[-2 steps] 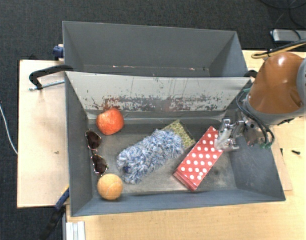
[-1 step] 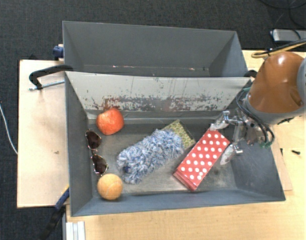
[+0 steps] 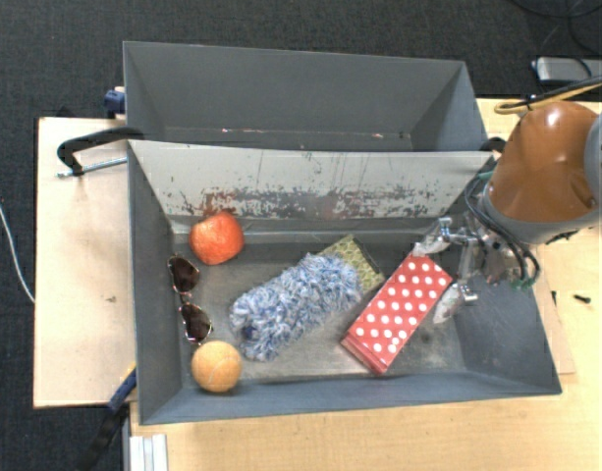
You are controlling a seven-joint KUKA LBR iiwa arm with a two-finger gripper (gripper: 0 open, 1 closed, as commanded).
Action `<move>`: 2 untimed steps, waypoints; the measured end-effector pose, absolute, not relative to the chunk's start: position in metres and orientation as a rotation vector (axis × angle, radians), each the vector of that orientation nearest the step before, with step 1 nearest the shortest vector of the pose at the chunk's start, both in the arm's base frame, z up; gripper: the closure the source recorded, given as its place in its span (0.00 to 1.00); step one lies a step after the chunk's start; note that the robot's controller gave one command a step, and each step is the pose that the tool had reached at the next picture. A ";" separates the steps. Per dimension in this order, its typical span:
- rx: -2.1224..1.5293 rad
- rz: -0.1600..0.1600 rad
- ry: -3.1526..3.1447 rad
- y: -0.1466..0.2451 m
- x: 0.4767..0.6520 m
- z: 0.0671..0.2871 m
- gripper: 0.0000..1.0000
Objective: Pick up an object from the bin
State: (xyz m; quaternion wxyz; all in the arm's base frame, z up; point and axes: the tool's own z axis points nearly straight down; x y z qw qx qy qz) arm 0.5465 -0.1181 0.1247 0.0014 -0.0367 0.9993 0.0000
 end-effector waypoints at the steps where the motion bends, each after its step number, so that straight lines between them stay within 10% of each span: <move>1: -0.193 -0.004 3.131 -0.107 0.551 0.111 0.00; 2: -0.504 -0.020 3.099 -0.073 0.557 0.091 0.00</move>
Offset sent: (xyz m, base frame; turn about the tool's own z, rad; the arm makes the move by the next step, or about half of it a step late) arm 0.0065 0.0644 -0.0547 -0.2727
